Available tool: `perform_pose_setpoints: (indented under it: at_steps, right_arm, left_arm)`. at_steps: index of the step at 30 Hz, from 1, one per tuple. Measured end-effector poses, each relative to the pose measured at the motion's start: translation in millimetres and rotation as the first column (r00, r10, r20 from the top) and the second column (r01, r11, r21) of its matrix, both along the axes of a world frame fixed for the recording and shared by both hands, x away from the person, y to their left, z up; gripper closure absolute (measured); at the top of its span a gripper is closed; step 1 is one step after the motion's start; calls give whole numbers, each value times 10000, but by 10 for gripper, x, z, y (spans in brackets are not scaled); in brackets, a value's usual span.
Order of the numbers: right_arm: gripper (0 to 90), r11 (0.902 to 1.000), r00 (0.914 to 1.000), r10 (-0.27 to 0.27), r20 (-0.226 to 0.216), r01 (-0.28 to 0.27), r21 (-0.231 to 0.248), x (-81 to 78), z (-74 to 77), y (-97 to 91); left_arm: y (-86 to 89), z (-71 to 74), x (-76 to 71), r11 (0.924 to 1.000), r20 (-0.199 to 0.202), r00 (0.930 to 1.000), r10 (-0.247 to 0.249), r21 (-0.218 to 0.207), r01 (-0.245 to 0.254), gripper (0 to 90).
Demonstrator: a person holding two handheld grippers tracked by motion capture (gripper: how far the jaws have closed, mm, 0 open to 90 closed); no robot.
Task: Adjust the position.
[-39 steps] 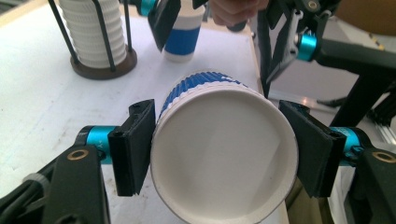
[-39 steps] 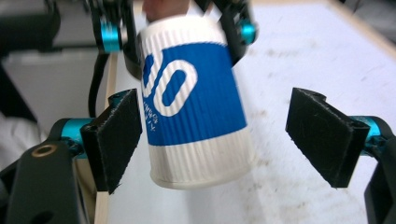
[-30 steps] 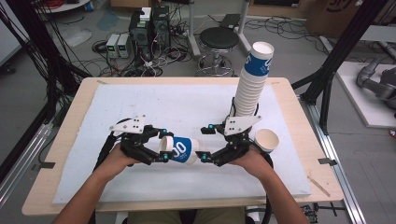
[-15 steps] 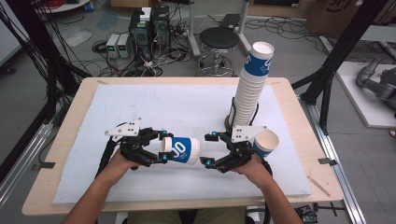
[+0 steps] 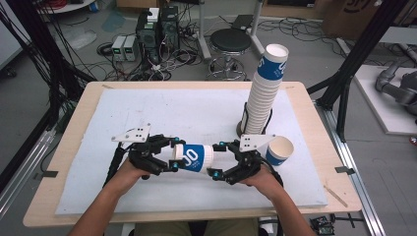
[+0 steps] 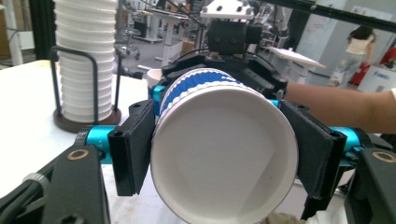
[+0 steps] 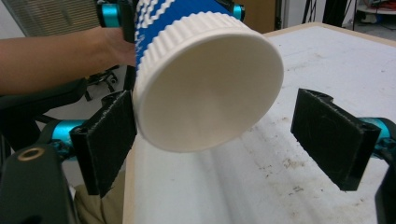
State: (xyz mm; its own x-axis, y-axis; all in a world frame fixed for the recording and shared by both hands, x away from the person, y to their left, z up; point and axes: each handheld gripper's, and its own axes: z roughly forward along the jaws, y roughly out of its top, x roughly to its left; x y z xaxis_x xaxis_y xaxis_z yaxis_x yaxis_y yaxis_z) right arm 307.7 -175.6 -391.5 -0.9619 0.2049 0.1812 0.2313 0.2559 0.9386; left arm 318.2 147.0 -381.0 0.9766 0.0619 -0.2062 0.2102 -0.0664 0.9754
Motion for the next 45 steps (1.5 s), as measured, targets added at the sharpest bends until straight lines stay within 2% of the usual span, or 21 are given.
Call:
perform_pose_setpoints:
  at_steps: [10,12,19,22,27,29,30,35,37,41,43,45]
  right_arm:
    - [147,9973,9979,624,-188,-616,405,9,-35,75]
    - [185,9951,9963,843,-182,-832,534,21,-44,64]
    - [247,9944,9960,896,-3,-894,569,26,-27,39]
    - [259,9945,9956,936,86,-939,469,37,-11,32]
    - [263,9948,9948,1015,55,-1015,14,48,35,19]
    - [263,9948,9948,1008,147,-1006,-143,58,62,10]
    - [263,9948,9950,993,128,-990,-245,59,78,4]
    - [262,9930,9950,977,203,-961,-691,70,175,-35]
    - [262,9913,9954,915,265,-886,-974,82,217,-46]
    - [262,9785,9953,905,346,-824,-1888,99,296,-17]
    - [262,9681,9943,1003,366,-891,-2341,104,331,20]
    - [262,9576,9927,1122,437,-963,-2715,116,360,67]
  left_arm:
    - [-87,-12,0,9988,19,9989,-470,-106,471,304]
    - [-85,-12,-2,9990,44,9991,-429,-133,429,306]
    - [-71,-5,0,9990,296,9986,-428,-124,432,316]
    - [-74,-8,-6,9992,336,9987,-394,84,391,314]
    - [-94,-7,-43,9980,77,10000,15,628,-20,287]
    - [-96,-6,-52,9945,-80,9994,345,993,-336,193]
    - [-89,-3,-58,9920,-109,9987,491,1173,-475,177]
    - [42,41,-77,9838,-22,9977,679,1665,-666,175]
    - [98,79,-82,9781,75,9974,723,1954,-723,176]
    - [158,179,-90,9644,344,9961,812,2495,-873,175]
    - [157,226,-96,9542,483,9963,716,2875,-826,175]
    - [129,256,-108,9473,514,9967,632,3111,-761,176]
